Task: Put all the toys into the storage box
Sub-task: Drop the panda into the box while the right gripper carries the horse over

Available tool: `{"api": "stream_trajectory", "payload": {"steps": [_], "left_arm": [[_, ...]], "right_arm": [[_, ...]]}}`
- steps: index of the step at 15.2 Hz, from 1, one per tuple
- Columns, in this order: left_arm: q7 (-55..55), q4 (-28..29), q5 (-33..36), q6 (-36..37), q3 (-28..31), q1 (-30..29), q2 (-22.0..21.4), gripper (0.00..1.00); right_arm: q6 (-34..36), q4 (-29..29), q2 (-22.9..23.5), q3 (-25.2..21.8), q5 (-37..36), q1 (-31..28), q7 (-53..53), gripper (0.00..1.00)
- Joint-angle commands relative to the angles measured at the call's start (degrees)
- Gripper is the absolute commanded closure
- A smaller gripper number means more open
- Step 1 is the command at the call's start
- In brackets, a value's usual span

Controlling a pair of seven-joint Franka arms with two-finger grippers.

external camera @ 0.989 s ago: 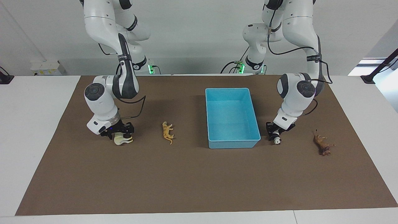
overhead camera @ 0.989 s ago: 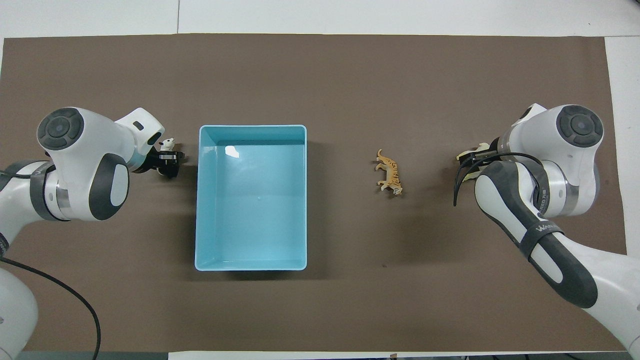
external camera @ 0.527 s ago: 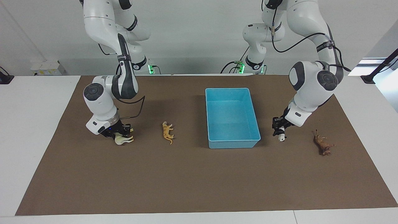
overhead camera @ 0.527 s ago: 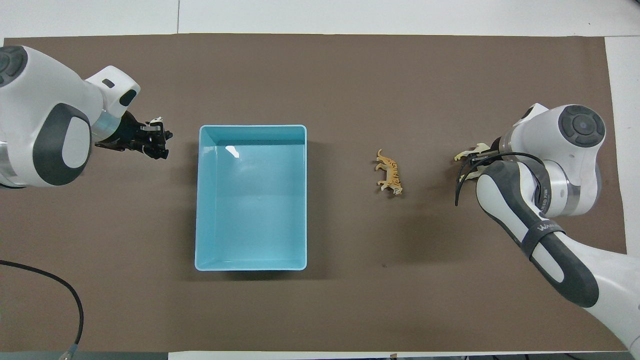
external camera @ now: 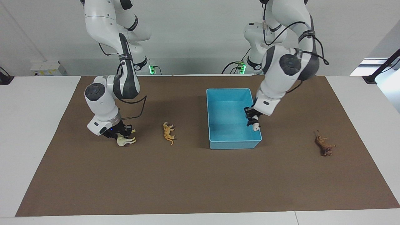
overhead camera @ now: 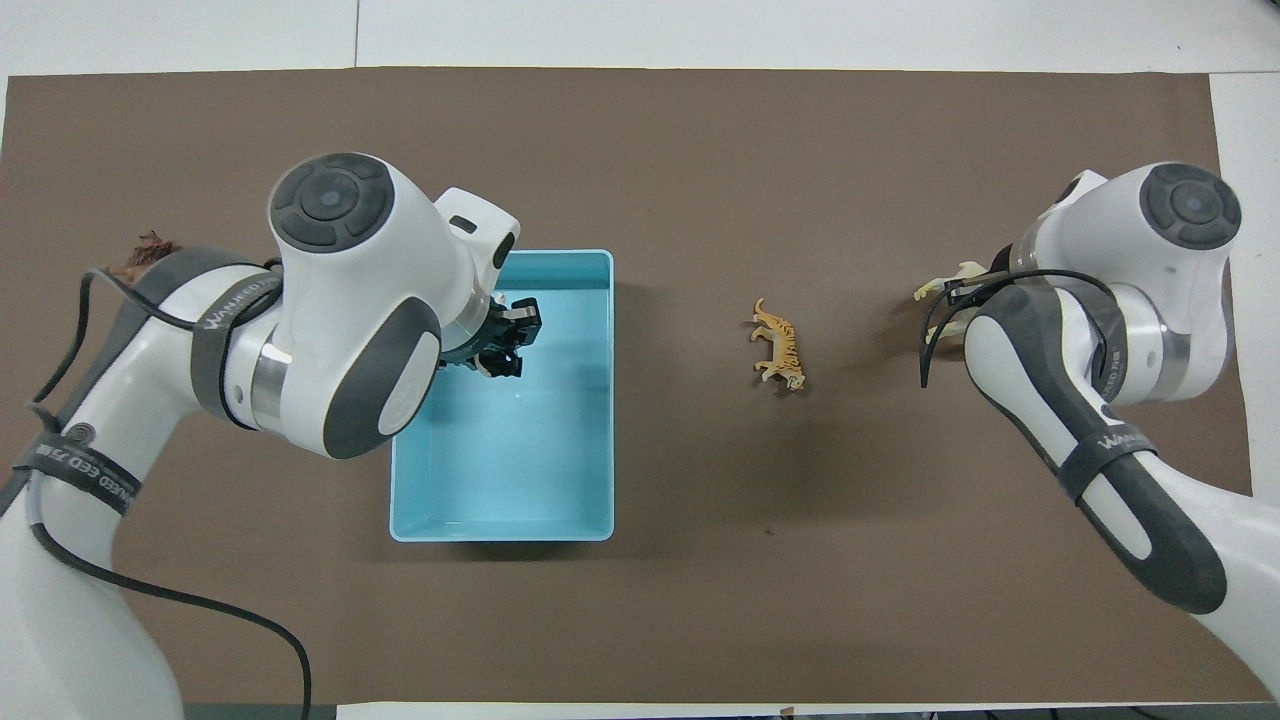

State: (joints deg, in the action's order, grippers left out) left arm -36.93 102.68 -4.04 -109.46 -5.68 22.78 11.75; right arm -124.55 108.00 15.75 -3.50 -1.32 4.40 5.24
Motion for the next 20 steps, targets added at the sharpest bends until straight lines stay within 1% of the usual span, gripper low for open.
{"api": "stream_trajectory", "payload": {"steps": [1, 2, 4, 5, 6, 7, 8, 9, 11, 13, 14, 15, 17, 18, 20], "left_arm": [[1.16, 2.61, 0.34, -0.41, 1.64, -1.16, -2.79, 0.00], [1.95, 2.17, 1.13, 0.20, 1.99, -1.85, -2.96, 0.00], [4.49, 0.86, 3.32, 1.17, 2.25, -4.40, -3.05, 0.00], [7.55, 0.50, 5.94, 1.26, 2.25, -6.67, -2.96, 0.00], [12.54, 0.50, 7.88, 0.74, 2.17, -9.65, -2.79, 0.00], [18.16, 0.50, 8.16, 0.21, 2.25, -12.29, -2.70, 0.00], [24.48, 0.50, 8.17, -0.57, 2.17, -15.89, -2.53, 0.00], [29.59, 0.67, 8.17, -1.98, 2.17, -19.23, -2.52, 0.00], [37.25, 1.46, 8.17, -6.88, 2.17, -25.82, -2.18, 0.00], [42.62, 1.47, 8.17, -11.98, 2.17, -31.02, -0.16, 0.00], [43.43, 1.99, 8.17, -15.84, 2.17, -32.96, 0.46, 0.00], [43.35, 2.86, 8.17, -19.70, 2.17, -34.28, 0.99, 0.00], [43.44, 3.40, 8.17, -24.65, 2.25, -36.13, 2.57, 0.00], [43.61, 3.40, 8.17, -26.23, 2.25, -37.01, 3.44, 0.00], [44.23, 3.75, 8.25, -29.74, 2.25, -37.98, 6.07, 0.00]], "right_arm": [[13.32, -11.27, -1.52, 1.91, 0.17, 0.61, -2.85, 1.00], [18.51, -15.67, -1.52, 2.62, 0.44, 1.13, -6.17, 1.00], [24.77, -21.92, -1.25, 3.94, 0.53, 4.46, -13.20, 1.00], [26.54, -24.30, -0.90, 4.21, 0.61, 7.52, -18.02, 1.00], [26.82, -26.67, 0.06, 4.29, 0.70, 11.91, -24.77, 1.00], [26.04, -27.91, 0.76, 4.30, 1.75, 16.04, -31.36, 1.00], [25.42, -28.62, 1.20, 4.21, 2.54, 18.60, -35.87, 1.00], [24.89, -30.98, 1.99, 4.30, 2.55, 21.07, -38.00, 1.00], [25.59, -38.61, 7.60, 3.77, 2.46, 27.04, -41.60, 1.00], [23.23, -41.72, 12.09, 3.51, 2.02, 31.62, -47.49, 1.00], [22.17, -42.42, 14.11, 3.42, 1.93, 33.38, -49.08, 1.00], [21.29, -44.43, 17.52, 3.07, 1.41, 36.01, -52.14, 1.00], [19.53, -49.79, 24.12, 1.14, -0.08, 40.41, -56.03, 1.00], [18.31, -49.99, 25.37, 0.96, -0.09, 41.04, -56.13, 1.00], [17.85, -49.37, 25.47, 1.31, -0.18, 41.22, -56.13, 1.00]]}}
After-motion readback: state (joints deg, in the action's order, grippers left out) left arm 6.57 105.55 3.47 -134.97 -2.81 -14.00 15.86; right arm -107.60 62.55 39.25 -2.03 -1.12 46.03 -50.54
